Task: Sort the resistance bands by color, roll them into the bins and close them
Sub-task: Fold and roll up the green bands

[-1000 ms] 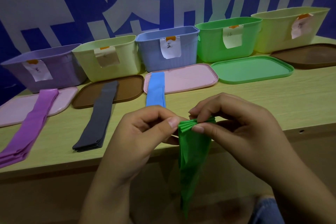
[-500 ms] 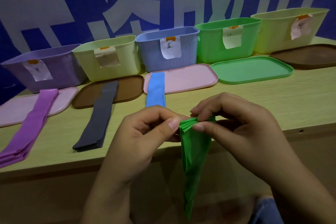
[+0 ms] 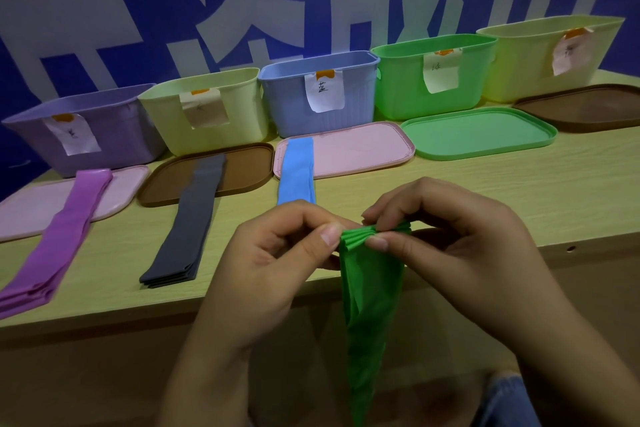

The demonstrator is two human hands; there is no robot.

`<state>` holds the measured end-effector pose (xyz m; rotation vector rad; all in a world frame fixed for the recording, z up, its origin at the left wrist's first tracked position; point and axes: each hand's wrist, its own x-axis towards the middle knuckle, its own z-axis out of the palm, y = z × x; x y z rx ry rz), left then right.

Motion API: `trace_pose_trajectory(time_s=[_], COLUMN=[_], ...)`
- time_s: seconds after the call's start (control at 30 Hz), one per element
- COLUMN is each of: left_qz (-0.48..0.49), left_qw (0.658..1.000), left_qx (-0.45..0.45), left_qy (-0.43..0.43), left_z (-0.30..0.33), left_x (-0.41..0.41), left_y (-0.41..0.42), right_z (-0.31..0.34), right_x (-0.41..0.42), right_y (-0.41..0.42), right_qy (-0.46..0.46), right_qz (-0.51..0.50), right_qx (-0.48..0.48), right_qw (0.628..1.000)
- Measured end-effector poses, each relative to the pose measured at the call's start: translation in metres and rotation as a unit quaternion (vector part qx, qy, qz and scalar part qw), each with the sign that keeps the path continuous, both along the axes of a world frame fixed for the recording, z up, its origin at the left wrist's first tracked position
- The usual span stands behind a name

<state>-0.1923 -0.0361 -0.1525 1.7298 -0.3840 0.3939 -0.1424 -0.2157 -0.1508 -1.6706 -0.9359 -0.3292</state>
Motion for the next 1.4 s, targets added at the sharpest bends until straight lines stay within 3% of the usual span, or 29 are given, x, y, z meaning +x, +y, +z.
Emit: trace_pose_trajectory(time_s=[0.5, 0.8, 1.07, 1.17, 1.27, 1.4], left_qz=[-0.014, 0.011, 0.029, -0.059, -0.145, -0.143], left_qw=[1.0, 0.997, 0.995, 0.99, 0.964, 0.969], left_qx=[-0.005, 0.063, -0.034, -0.125, -0.211, -0.193], left_qy=[-0.012, -0.035, -0.087, -0.011, 0.069, 0.058], left_z=[0.001, -0.004, -0.002, -0.001, -0.005, -0.011], left_x=[-0.002, -0.001, 0.009, 0.013, 0.011, 0.009], left_y=[-0.001, -0.004, -0.005, -0.007, -0.016, -0.032], right_z=[-0.002, 0.003, 0.033, 0.043, 0.052, 0.053], right_x=[-0.001, 0.0, 0.013, 0.012, 0.006, 0.004], right_y=[0.001, 0.001, 0.003, 0.009, 0.016, 0.026], right_qy=[-0.002, -0.052, -0.127, -0.098, -0.07, -0.114], right_qz=[-0.011, -0.036, 0.001, 0.034, 0.056, -0.011], right_qx=[0.01, -0.024, -0.152, -0.132, -0.113, -0.11], right_qw=[1.0, 0.998, 0.98, 0.986, 0.99, 0.987])
